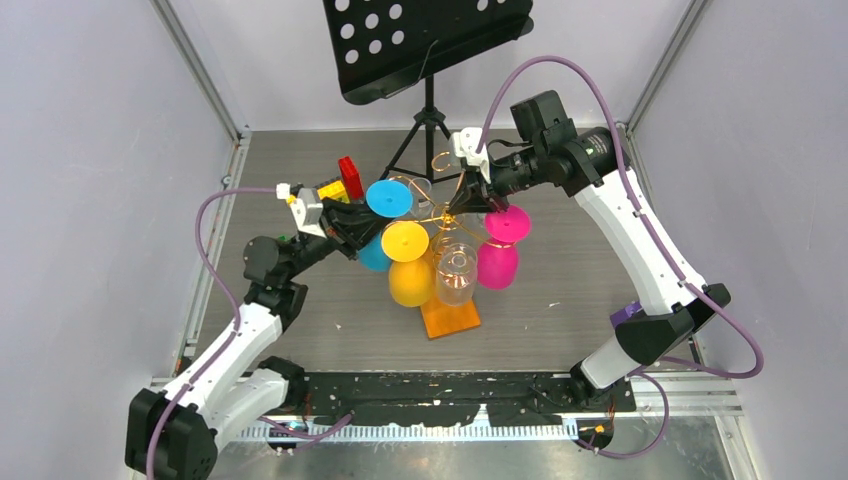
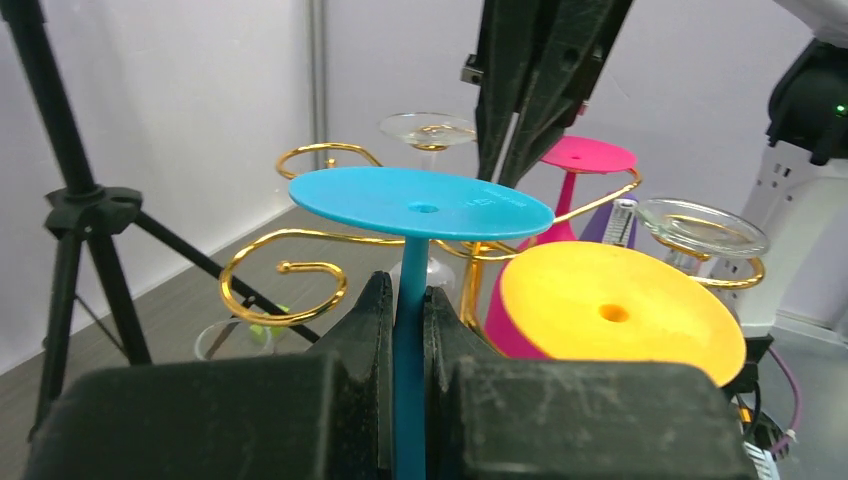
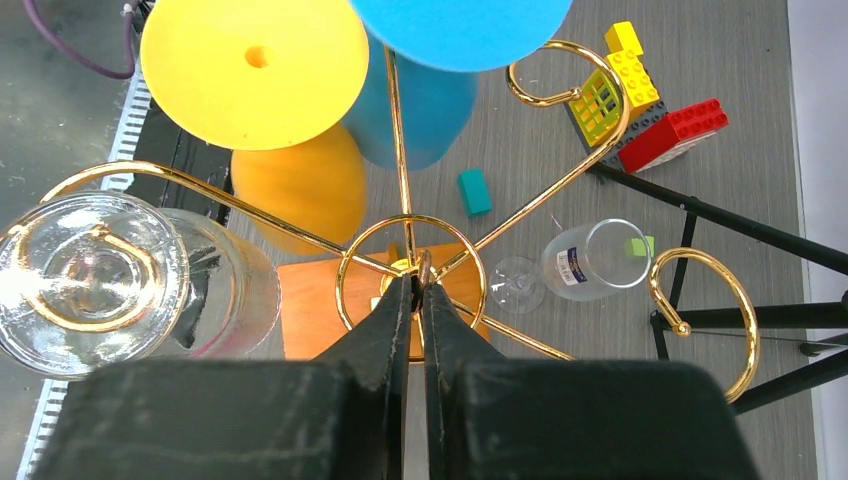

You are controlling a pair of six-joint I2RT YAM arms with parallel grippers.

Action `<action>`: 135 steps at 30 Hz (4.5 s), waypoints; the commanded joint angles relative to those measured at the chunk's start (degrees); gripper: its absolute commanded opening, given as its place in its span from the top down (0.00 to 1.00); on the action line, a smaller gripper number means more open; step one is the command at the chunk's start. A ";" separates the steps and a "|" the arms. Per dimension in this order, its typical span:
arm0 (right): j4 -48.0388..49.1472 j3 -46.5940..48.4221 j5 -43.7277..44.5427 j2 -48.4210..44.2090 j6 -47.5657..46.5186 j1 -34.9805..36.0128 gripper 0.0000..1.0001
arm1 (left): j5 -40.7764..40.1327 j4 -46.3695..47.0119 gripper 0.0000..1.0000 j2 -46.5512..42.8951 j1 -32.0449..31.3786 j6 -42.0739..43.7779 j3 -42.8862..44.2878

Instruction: Place the wine glass upside down on the wine glass rack

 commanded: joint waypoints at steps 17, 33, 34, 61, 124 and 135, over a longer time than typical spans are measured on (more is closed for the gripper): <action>3.12 1.53 0.74 0.56 1.35 0.05 0.95 | -2.46 13.03 1.00 7.31 -2.82 -0.34 -1.72; 3.23 1.45 0.73 0.42 1.65 0.01 0.95 | -5.46 19.16 1.00 14.83 -2.82 -3.56 -0.13; 3.20 1.45 0.73 0.40 1.61 0.05 0.95 | -5.90 19.54 1.00 15.13 -2.87 -3.79 -0.07; 3.22 0.66 1.52 0.27 1.20 0.06 0.95 | -15.35 22.80 1.00 19.63 -2.73 -5.31 0.83; 6.57 -0.24 3.46 -1.23 1.94 0.05 0.75 | -50.97 -73.96 0.00 -14.30 -0.62 -4.21 8.33; 12.44 -0.71 4.60 -4.72 4.87 0.06 0.43 | -52.64 -76.16 0.01 -16.89 0.66 -8.83 8.74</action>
